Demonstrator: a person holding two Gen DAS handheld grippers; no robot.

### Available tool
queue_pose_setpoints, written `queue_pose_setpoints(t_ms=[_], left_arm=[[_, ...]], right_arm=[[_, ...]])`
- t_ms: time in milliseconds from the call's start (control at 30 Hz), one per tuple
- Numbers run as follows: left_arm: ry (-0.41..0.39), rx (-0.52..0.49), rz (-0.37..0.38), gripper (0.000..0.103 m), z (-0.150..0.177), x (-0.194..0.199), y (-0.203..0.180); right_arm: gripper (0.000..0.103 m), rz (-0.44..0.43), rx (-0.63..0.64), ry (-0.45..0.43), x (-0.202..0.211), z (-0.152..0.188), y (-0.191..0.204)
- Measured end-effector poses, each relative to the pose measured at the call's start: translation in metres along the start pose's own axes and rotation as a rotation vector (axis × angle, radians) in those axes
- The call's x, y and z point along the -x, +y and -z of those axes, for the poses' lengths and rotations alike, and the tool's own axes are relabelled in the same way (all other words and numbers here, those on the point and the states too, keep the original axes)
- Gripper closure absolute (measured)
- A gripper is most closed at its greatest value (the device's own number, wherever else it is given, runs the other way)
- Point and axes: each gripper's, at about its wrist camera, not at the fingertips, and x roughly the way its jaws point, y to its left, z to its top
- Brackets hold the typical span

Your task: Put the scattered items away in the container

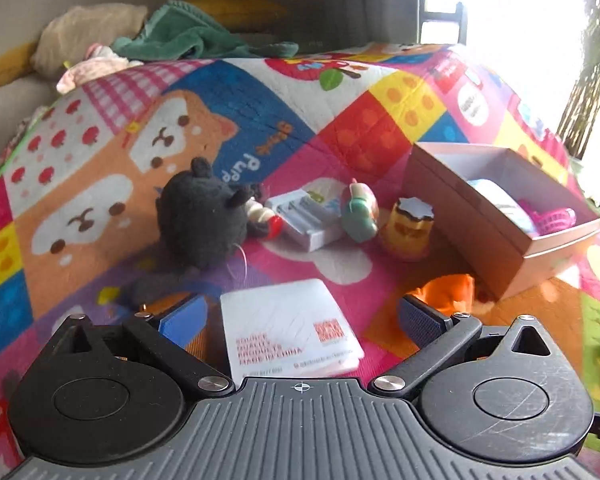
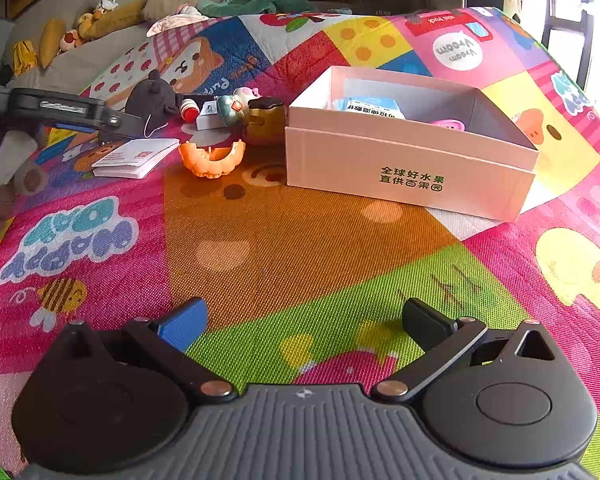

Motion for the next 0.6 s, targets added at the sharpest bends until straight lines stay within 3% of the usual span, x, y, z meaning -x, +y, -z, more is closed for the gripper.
queue_pose_setpoints(t_ms=[67,167,233,267,367,400,500,600], left_arm=[[0.037,-0.045,-0.055,0.0,-0.001,-0.019,-0.008],[0.087,-0.08,-0.034,0.0,0.007,-0.034,-0.009],[0.076,-0.075,-0.015,0.0,0.013,-0.032,-0.004],[0.079,-0.071,-0.008,0.0,0.015,-0.031,0.0],[0.075,-0.074,-0.034,0.0,0.019,-0.025,0.013],[0.072,-0.075,-0.043,0.0,0.022,-0.023,0.018],[0.073,-0.061,-0.029,0.0,0.026,-0.015,0.035],[0.059,-0.09,0.06,0.0,0.033,-0.008,0.043]], right_arm=[[0.0,0.002,0.002,-0.006,0.002,-0.001,0.0],[0.0,0.0,0.05,-0.131,0.015,-0.008,0.007],[0.01,0.003,0.137,-0.188,0.02,-0.021,0.019],[0.02,-0.008,0.171,-0.192,0.018,-0.031,0.025],[0.042,-0.063,0.191,-0.152,0.0,-0.062,0.04],[0.044,-0.076,0.203,-0.144,-0.007,-0.07,0.046],[0.041,-0.04,0.313,-0.182,-0.028,-0.084,0.075],[0.029,-0.006,0.362,-0.17,-0.052,-0.092,0.095]])
